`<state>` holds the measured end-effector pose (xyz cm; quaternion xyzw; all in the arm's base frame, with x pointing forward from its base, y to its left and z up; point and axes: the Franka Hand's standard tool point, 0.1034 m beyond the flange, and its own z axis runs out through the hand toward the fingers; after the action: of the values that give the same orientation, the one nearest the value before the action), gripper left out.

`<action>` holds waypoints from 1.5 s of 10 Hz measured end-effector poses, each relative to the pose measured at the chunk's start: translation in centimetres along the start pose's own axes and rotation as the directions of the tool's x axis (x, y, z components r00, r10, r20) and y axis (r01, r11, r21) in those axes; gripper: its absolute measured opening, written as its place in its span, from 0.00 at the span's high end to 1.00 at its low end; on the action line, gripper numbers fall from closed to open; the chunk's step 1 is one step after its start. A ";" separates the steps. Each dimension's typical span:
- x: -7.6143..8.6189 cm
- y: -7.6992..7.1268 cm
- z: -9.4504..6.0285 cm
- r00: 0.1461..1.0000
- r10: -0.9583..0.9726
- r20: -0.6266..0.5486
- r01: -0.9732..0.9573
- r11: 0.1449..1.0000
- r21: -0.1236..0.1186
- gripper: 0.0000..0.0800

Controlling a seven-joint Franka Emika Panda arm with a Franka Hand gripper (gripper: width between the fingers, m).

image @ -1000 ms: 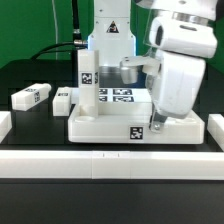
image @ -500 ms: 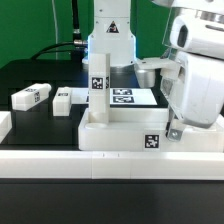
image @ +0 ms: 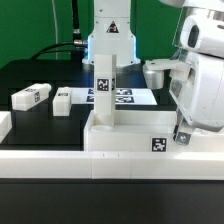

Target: Assemble desk

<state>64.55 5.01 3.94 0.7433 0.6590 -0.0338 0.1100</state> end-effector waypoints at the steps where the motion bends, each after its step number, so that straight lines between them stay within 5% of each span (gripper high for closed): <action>1: -0.1 0.1 -0.1 1.000 0.002 0.000 -0.002 1.000 -0.001 0.92; 4: -0.7 0.8 -1.9 1.000 0.008 0.005 -0.008 1.000 -0.008 0.47; 5: -1.1 1.1 -2.9 1.000 0.020 0.008 -0.020 1.000 -0.016 0.47; 6: -1.9 1.5 -4.4 1.000 0.020 0.015 -0.019 0.999 -0.026 0.26; 7: -3.0 1.6 -5.5 0.999 0.027 0.023 -0.027 0.999 -0.031 0.20; 10: -6.9 1.3 -6.8 0.997 0.065 0.039 -0.063 0.997 -0.032 0.19; 15: -6.7 1.2 -6.6 0.991 0.129 0.036 -0.128 0.991 -0.031 0.19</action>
Offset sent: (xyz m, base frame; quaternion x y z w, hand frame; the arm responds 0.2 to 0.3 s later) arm -0.0032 -0.0141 0.0345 0.0045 -0.0419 -0.0195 0.9989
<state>64.23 -0.25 11.86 0.7817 0.6079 -0.0315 0.1352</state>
